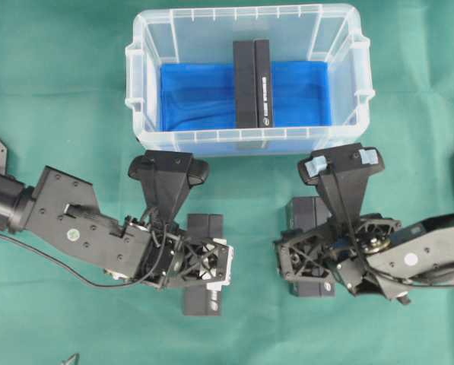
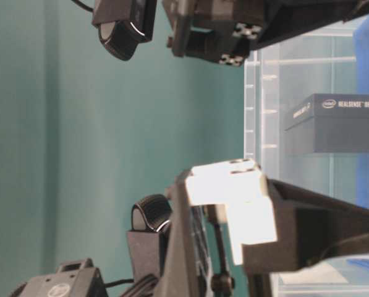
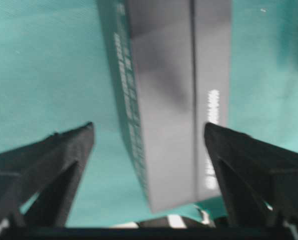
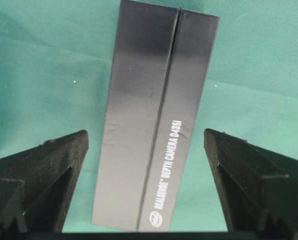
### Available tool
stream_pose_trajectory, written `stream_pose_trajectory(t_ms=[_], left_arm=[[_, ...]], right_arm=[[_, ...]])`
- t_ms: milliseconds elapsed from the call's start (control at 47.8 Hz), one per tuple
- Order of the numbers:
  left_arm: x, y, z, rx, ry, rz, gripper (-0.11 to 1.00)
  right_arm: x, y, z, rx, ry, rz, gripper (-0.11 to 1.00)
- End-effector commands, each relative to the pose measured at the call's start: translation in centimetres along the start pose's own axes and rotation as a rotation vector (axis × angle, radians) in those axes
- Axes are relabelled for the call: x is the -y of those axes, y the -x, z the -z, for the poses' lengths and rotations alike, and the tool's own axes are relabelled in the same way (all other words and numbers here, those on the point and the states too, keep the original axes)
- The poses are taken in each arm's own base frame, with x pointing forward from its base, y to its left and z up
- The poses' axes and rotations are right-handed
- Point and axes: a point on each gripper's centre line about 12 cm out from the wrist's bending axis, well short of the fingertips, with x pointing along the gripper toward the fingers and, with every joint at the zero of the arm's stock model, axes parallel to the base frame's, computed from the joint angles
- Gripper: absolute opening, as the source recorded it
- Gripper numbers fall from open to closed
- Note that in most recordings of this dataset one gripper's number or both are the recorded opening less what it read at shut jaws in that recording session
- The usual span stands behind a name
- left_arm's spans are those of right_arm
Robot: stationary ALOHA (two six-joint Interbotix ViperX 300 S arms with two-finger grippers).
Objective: Take the box out of the case with both arms.
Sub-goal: 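Open both grippers to release the boxes upright on the cloth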
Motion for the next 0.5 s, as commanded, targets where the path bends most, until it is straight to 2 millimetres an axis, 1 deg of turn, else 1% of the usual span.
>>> stream_pose_trajectory(t_ms=[0,272,376,481], left_arm=[[0.7,1.4,0.0,-0.01,0.006,0.04,0.88],[0.7,1.7,-0.2,-0.009,0.011,0.042,0.88],[0.8,2.3,-0.6,-0.007,0.02,0.046,0.88],[1.1,3.3,-0.7,-0.007,0.025,0.054,0.87]], right_arm=[[-0.2,0.7,-0.2,-0.003,-0.008,-0.021,0.92],[-0.3,1.1,-0.5,-0.007,-0.015,-0.031,0.92],[-0.3,1.7,-0.6,-0.011,-0.019,-0.043,0.92],[-0.3,2.5,-0.9,-0.011,-0.027,-0.048,0.92]])
